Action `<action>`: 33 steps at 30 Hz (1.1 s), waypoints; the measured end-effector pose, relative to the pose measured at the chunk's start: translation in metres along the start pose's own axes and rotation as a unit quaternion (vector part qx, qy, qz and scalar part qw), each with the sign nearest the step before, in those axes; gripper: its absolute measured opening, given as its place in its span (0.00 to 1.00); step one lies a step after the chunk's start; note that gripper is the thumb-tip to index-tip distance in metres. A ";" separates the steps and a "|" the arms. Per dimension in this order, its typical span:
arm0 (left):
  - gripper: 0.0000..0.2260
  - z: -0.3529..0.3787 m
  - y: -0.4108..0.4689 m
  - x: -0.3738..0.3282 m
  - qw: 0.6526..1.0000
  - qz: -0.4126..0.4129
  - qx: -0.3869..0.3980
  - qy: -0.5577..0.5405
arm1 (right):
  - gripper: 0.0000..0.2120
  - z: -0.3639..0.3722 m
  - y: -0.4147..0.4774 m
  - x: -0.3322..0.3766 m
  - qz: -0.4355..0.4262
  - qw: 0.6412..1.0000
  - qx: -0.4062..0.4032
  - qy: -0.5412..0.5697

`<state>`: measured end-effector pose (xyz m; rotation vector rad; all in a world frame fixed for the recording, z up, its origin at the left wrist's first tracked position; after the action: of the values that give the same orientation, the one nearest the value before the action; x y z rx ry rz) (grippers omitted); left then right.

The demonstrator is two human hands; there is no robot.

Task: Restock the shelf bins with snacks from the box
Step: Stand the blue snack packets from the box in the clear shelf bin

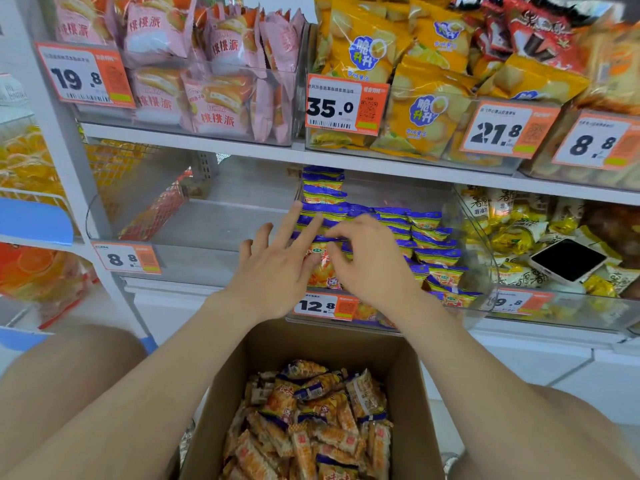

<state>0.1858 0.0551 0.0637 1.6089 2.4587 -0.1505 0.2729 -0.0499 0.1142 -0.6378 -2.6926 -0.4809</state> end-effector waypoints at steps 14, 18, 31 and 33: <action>0.12 -0.046 -0.078 -0.027 0.958 0.098 -0.250 -0.100 | 0.10 -0.038 -0.070 0.013 -0.001 0.988 -0.102 0.113; 0.03 0.025 -0.085 -0.043 0.985 0.142 -0.021 -0.091 | 0.04 0.018 -0.109 0.016 -0.008 0.990 0.136 0.031; 0.17 0.321 -0.124 -0.064 0.859 0.097 0.502 -0.006 | 0.08 0.161 -0.189 -0.032 0.019 0.818 0.549 -0.171; 0.28 0.344 -0.129 -0.065 0.863 0.092 0.496 0.007 | 0.04 0.161 -0.183 -0.036 0.017 0.829 0.532 -0.174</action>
<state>0.1308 -0.1216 -0.2606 2.1310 2.2989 -1.5876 0.1771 -0.1540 -0.0872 -0.4236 -2.6627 1.1995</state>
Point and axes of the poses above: each hand's wrist, its own y-axis towards the middle knuckle, its own z-axis out of the palm, x = y × z, the point moved 9 cm from there along y, towards the middle knuckle, and after that the axes turned 12 degrees about x, right-handed, at the moved point
